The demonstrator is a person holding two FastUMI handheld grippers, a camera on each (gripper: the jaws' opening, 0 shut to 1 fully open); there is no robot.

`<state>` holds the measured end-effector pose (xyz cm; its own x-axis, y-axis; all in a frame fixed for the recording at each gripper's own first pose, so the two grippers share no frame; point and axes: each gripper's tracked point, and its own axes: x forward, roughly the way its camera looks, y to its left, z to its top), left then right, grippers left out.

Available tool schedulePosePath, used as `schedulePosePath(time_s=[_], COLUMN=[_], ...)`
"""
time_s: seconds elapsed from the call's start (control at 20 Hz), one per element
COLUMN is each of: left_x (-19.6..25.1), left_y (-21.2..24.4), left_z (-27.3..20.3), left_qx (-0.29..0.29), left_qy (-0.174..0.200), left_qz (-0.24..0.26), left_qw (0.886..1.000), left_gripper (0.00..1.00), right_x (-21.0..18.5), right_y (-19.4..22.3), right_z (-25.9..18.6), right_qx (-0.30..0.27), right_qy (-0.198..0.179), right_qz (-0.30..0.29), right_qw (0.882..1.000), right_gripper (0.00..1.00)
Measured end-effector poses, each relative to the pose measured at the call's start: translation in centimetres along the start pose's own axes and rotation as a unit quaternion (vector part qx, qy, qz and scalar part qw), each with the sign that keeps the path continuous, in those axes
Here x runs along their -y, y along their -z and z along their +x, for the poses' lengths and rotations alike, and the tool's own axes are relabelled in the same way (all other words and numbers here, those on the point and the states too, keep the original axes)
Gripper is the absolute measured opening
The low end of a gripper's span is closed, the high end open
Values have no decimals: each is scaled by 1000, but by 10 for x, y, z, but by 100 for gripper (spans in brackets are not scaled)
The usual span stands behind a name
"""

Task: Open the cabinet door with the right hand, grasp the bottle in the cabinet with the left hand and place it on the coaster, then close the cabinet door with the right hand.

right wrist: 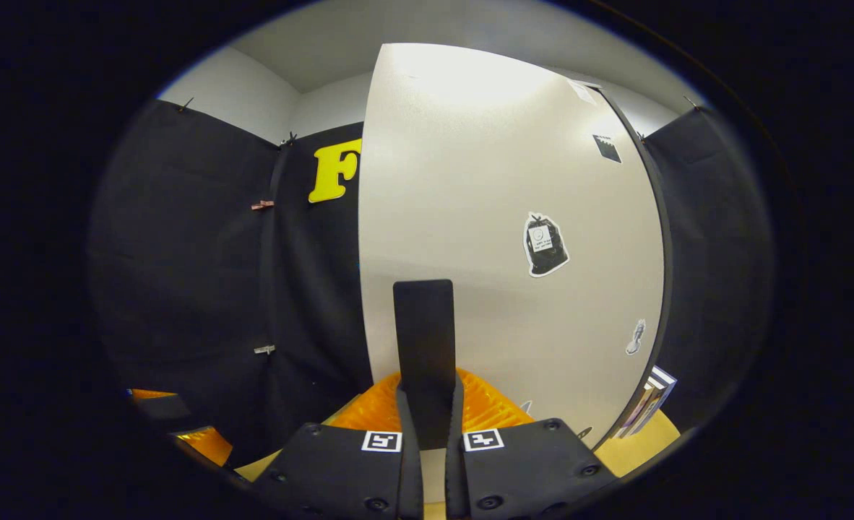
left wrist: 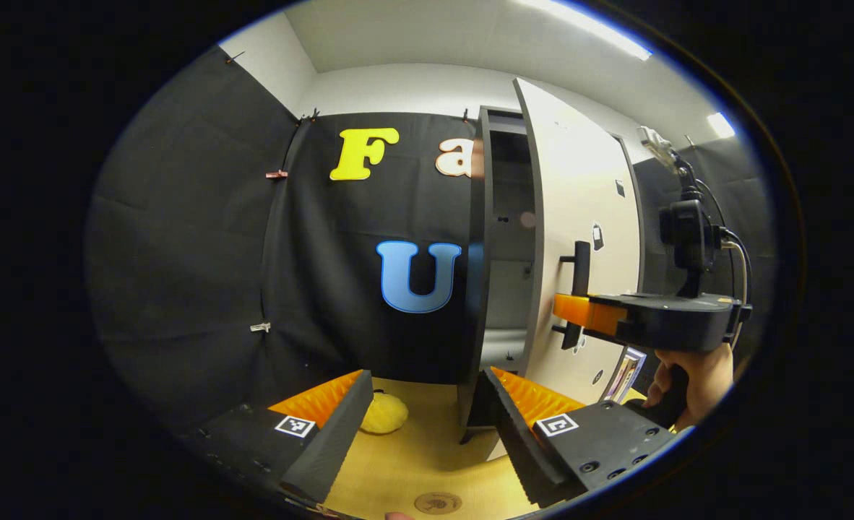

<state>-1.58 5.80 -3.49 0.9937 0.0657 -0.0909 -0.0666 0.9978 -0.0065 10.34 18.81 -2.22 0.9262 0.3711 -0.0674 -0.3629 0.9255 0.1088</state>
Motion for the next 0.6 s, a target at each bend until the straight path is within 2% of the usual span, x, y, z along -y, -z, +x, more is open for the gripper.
schedulePosePath(time_s=[0.6], left_x=[37], left_y=[-9], left_z=[-5], left_qx=[6], left_qy=[23], left_qz=[7], left_qw=[1000], left_gripper=[95], right_x=[30], right_y=[-3], right_z=[-62], right_qx=[1], right_qy=[-17], right_qz=[7], right_qw=[1000], right_gripper=[16])
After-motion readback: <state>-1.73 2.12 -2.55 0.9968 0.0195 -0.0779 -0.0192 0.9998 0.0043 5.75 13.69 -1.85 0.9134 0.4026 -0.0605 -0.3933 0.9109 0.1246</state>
